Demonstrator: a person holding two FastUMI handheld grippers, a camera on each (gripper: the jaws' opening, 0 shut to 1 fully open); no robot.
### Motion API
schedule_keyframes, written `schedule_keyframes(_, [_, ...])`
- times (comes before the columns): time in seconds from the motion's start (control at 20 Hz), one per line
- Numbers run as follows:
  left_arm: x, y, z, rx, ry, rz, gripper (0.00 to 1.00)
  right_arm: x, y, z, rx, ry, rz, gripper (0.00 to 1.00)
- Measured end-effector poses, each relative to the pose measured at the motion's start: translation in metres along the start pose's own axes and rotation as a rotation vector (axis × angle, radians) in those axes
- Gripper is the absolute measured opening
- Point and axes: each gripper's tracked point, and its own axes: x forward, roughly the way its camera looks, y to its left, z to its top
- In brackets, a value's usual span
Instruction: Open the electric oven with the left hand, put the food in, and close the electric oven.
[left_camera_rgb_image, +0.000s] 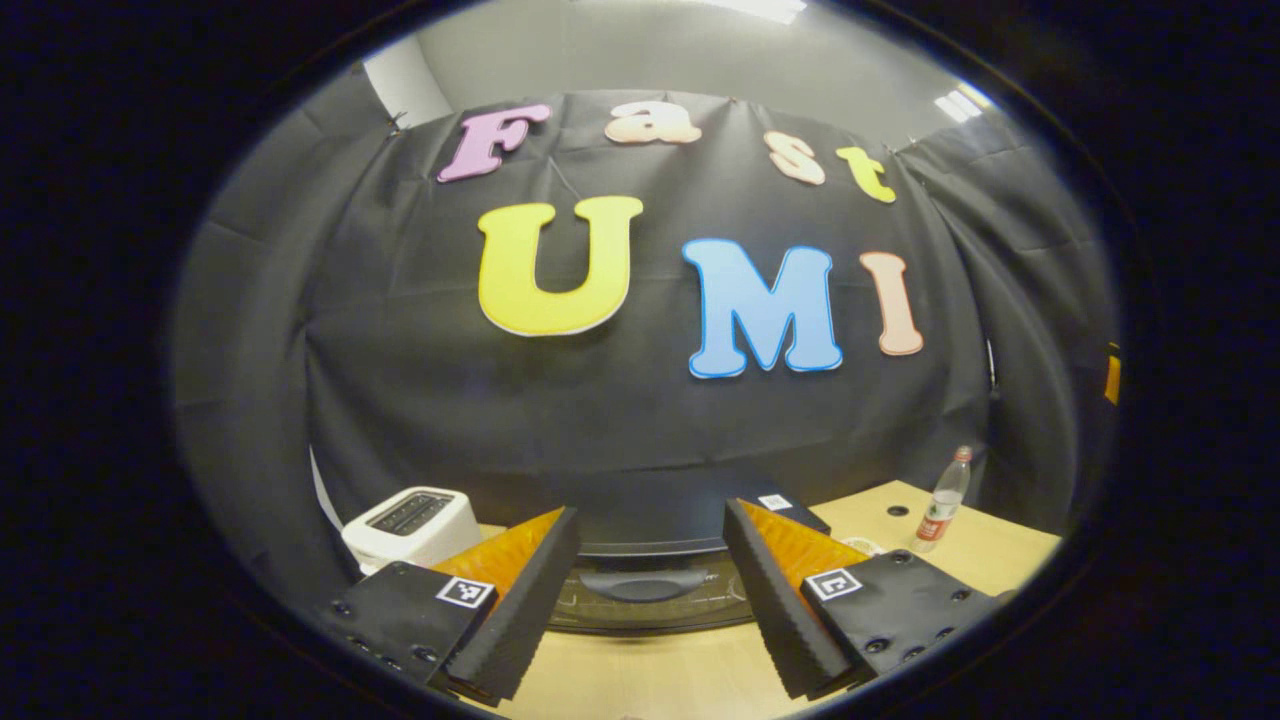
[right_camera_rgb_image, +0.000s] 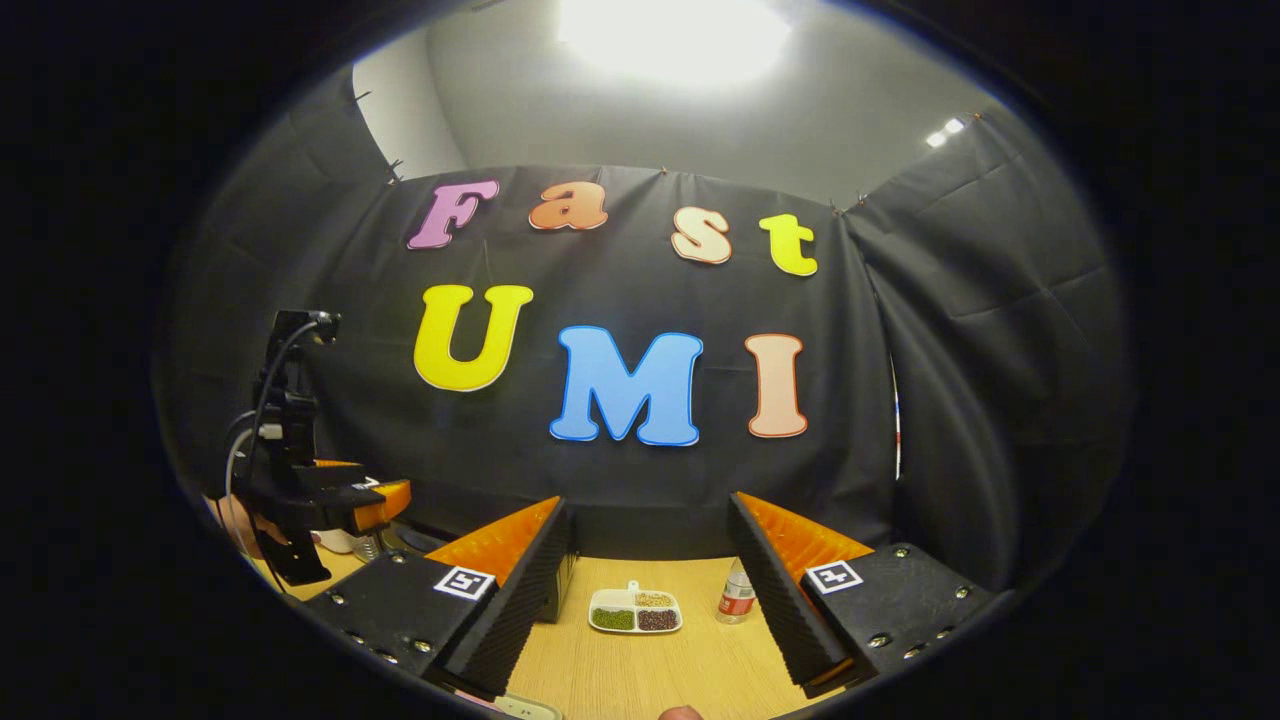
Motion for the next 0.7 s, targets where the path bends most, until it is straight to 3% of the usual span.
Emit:
schedule_keyframes(0.1, [0.022,0.001,-0.022,0.0,0.041,-0.019,1.0,0.004,0.002,-0.004,-0.008,0.013,-0.022,0.98])
schedule_keyframes(0.2, [0.043,0.001,-0.041,-0.003,0.07,-0.032,0.91,0.008,0.002,-0.009,-0.023,0.029,-0.044,0.98])
schedule_keyframes(0.25, [0.052,0.002,-0.05,-0.004,0.086,-0.033,0.97,0.009,0.001,-0.011,-0.031,0.037,-0.054,0.98])
schedule_keyframes(0.35, [0.066,0.004,-0.066,-0.007,0.111,-0.035,1.0,0.012,0.001,-0.016,-0.045,0.055,-0.072,0.98])
schedule_keyframes(0.7, [0.093,0.008,-0.089,0.016,0.135,-0.028,1.0,0.013,0.004,-0.024,-0.075,0.083,-0.097,0.97])
